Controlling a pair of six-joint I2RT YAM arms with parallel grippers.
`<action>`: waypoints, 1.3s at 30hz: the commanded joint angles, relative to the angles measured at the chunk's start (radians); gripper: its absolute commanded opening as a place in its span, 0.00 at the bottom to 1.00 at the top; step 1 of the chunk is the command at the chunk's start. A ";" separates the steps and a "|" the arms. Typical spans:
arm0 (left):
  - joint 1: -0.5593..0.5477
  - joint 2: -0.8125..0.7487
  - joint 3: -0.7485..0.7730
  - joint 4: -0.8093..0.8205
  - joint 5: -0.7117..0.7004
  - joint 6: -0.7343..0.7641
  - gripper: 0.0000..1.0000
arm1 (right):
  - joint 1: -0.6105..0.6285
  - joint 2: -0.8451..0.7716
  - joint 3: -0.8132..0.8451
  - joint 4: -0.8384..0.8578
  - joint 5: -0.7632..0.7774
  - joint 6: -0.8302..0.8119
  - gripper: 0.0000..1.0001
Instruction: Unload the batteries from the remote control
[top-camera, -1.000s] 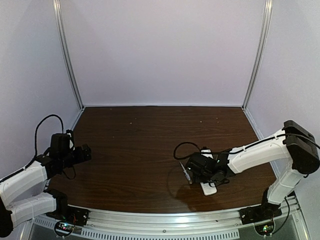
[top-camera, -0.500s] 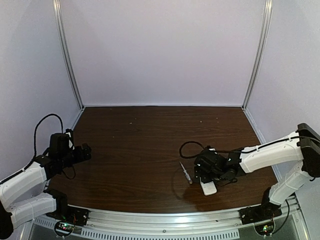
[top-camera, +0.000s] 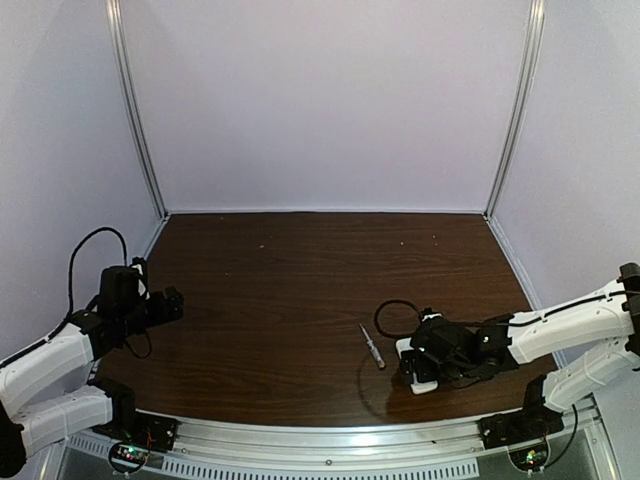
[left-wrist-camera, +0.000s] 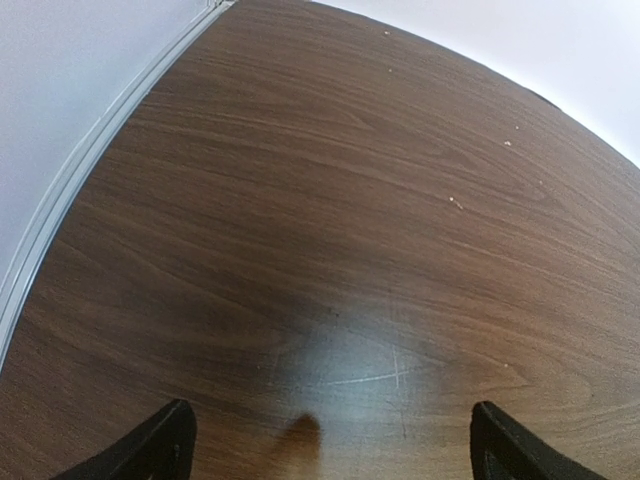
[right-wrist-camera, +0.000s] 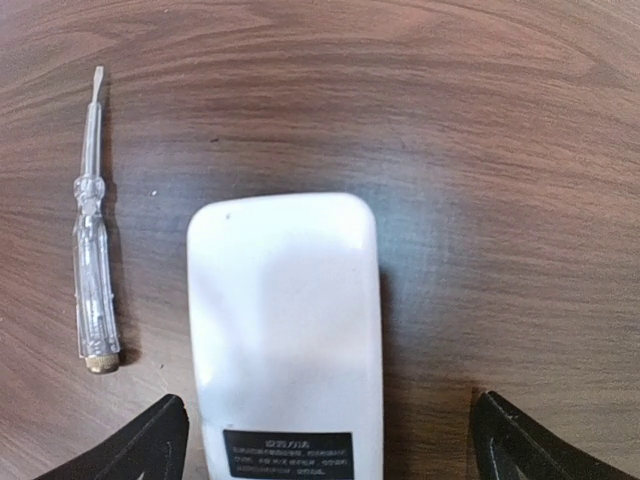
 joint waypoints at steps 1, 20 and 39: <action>-0.007 0.010 0.013 0.040 0.006 0.008 0.97 | 0.059 0.033 -0.009 -0.055 0.005 0.064 1.00; -0.007 0.014 0.015 0.040 0.003 0.008 0.97 | 0.210 0.137 0.023 -0.171 0.093 0.235 0.77; -0.007 0.021 0.016 0.039 0.000 0.006 0.97 | 0.244 0.089 -0.010 -0.170 0.083 0.256 0.72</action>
